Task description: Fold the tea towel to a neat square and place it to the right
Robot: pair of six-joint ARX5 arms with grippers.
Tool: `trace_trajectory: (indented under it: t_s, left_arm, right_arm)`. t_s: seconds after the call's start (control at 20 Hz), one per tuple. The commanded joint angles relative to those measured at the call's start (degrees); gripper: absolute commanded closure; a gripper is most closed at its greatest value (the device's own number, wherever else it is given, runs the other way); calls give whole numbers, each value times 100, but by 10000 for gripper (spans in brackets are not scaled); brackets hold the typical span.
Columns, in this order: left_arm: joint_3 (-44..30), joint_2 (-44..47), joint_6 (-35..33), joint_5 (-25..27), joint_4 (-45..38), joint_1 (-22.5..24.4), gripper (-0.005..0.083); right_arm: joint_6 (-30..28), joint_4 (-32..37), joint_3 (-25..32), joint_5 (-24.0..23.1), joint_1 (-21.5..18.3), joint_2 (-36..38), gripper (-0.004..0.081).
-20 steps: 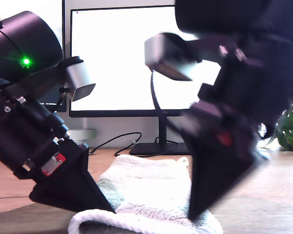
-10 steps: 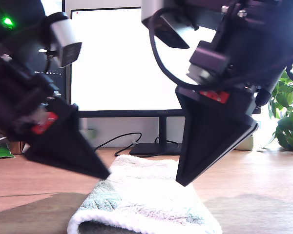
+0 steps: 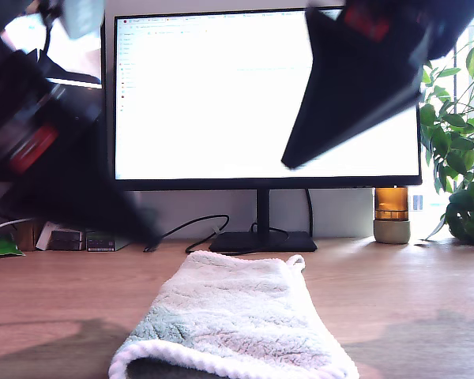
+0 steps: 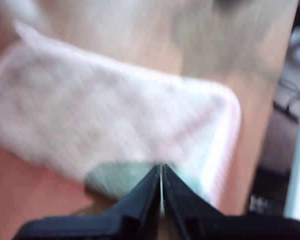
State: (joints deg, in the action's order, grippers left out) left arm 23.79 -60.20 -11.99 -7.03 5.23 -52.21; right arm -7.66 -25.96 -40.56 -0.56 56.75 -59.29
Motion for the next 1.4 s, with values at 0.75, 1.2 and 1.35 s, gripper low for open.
trace_trajectory:
  t_s: [0.75, 1.2, 1.35]
  left_arm:
    - [-83, 273, -3368, 647, 1080, -761, 386]
    - [-83, -442, -4417, 599, 621, -450, 373]
    - [-83, -678, -4723, 599, 402, -372, 381]
  right_arm:
    - [17, -382, 863, -494, 96, 894, 759]
    - [175, -389, 863, -498, 87, 894, 558]
    - [188, -398, 863, -501, 87, 894, 558]
